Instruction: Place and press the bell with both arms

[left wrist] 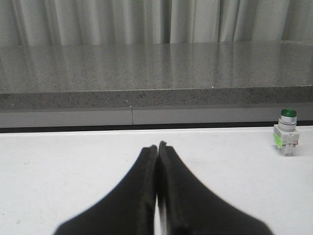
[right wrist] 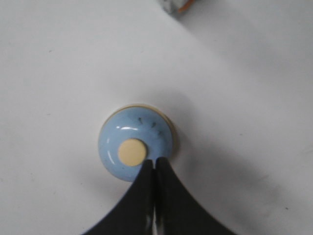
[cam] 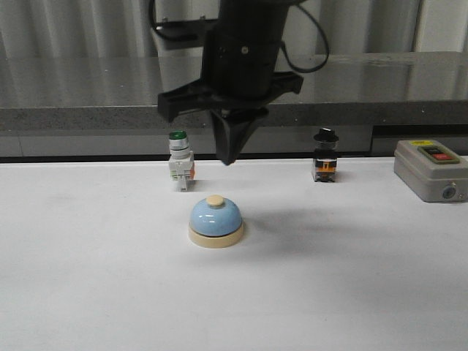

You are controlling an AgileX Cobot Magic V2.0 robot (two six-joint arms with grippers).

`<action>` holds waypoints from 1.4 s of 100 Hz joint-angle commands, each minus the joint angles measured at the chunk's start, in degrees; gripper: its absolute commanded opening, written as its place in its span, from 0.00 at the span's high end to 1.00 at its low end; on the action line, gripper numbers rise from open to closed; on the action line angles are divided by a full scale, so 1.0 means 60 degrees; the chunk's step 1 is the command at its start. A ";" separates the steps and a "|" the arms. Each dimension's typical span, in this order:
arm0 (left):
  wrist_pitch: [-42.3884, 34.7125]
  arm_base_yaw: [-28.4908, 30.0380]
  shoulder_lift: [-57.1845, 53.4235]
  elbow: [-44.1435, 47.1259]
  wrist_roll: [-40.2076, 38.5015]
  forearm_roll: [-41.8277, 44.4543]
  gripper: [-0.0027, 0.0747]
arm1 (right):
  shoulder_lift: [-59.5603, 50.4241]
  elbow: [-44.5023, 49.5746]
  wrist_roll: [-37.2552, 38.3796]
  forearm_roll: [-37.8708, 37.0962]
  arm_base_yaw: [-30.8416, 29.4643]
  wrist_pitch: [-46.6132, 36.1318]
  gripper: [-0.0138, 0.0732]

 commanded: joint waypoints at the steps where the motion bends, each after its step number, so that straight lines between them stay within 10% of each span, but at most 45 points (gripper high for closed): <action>1: -0.0698 0.0024 -0.0335 0.0202 -0.0062 -0.0030 0.99 | -0.0939 -0.0035 0.0335 -0.0269 -0.0309 -0.0309 0.92; 140: -0.0698 0.0024 -0.0335 0.0202 -0.0062 -0.0030 0.99 | -1.0774 0.9596 0.1979 -0.0277 -0.6105 -0.2868 0.92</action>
